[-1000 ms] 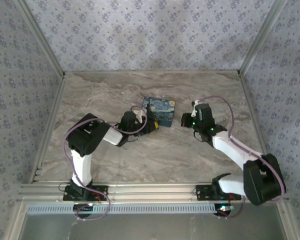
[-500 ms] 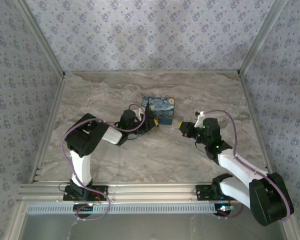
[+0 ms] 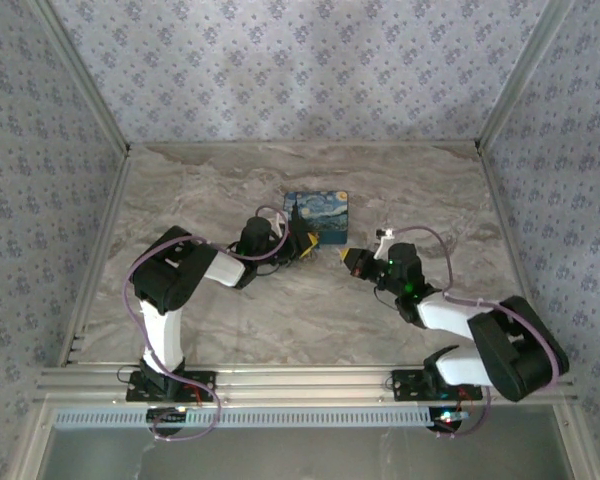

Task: Unlock a padlock with a key

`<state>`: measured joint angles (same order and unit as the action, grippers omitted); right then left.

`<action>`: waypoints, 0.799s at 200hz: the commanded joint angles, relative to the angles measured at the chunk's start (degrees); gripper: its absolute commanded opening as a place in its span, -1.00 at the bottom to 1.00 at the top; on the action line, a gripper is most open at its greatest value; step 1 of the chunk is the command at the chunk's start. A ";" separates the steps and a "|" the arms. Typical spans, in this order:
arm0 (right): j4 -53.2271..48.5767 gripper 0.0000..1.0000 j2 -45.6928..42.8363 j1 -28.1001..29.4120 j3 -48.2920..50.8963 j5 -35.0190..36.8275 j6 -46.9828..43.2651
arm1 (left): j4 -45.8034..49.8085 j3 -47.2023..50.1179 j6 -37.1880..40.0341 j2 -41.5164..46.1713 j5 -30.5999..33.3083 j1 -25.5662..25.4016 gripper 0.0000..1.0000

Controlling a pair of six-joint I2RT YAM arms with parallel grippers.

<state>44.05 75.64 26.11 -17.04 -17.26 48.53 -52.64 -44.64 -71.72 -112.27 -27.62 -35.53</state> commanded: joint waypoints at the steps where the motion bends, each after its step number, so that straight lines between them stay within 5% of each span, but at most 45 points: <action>1: 10.15 -1.00 3.42 0.87 0.38 2.52 3.42 | -4.24 -2.20 -2.34 0.99 -0.15 0.41 -1.00; 160: 36.02 -1.00 27.63 6.48 -3.30 6.49 17.45 | -13.00 -1.11 -7.43 -1.69 -0.15 0.46 -1.00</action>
<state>75.07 101.49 31.64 -19.20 -13.13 62.96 -60.49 -45.32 -78.17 -113.25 -27.64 -35.24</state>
